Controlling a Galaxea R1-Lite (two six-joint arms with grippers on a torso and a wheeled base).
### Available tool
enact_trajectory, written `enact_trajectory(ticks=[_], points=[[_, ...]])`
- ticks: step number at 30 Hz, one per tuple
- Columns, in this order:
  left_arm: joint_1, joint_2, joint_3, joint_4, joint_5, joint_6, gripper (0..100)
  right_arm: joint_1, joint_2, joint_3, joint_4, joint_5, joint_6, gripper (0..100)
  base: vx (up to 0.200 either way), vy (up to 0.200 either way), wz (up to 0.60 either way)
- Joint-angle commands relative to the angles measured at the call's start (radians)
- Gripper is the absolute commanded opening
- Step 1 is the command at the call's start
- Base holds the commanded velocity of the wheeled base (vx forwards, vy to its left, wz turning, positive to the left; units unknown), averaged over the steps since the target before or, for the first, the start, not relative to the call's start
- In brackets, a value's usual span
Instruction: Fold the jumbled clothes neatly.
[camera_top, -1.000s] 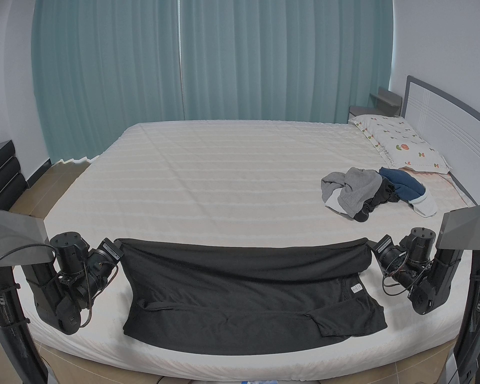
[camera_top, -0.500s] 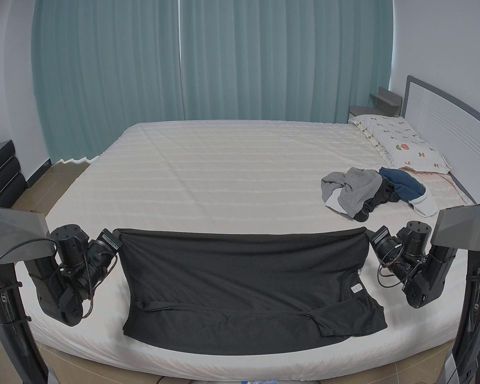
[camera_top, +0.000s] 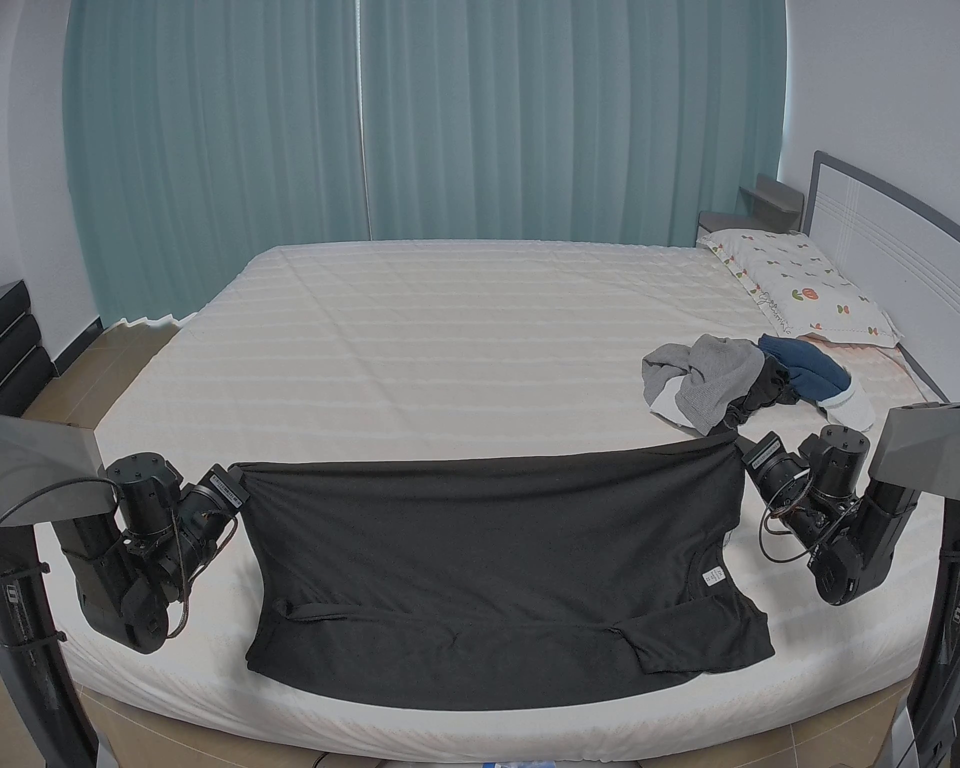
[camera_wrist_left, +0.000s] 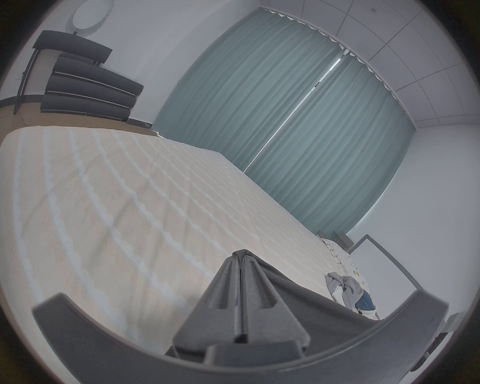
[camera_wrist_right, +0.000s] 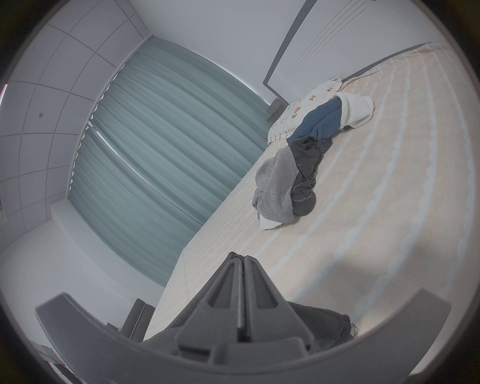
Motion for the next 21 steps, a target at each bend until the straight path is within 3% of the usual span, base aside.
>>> enact_trajectory(ticks=[1,4,11,21], points=[[0.01,0.021,-0.016,-0.015,0.0,0.011,0,0.001,0.0,-0.005,-0.013,0.002,-0.003,0,0.0,0.0,0.0],[0.01,0.05,-0.033,-0.015,0.0,0.057,0,0.001,0.005,-0.022,-0.006,0.007,-0.003,0,0.0,0.0,0.0],[0.007,0.049,-0.018,-0.016,-0.001,0.067,0,-0.002,0.0,0.0,0.007,0.011,-0.003,0,0.0,0.0,0.0],[0.014,0.05,0.133,-0.016,-0.029,0.201,0,-0.013,-0.015,0.253,-0.01,0.076,-0.05,0,0.0,0.0,0.0]])
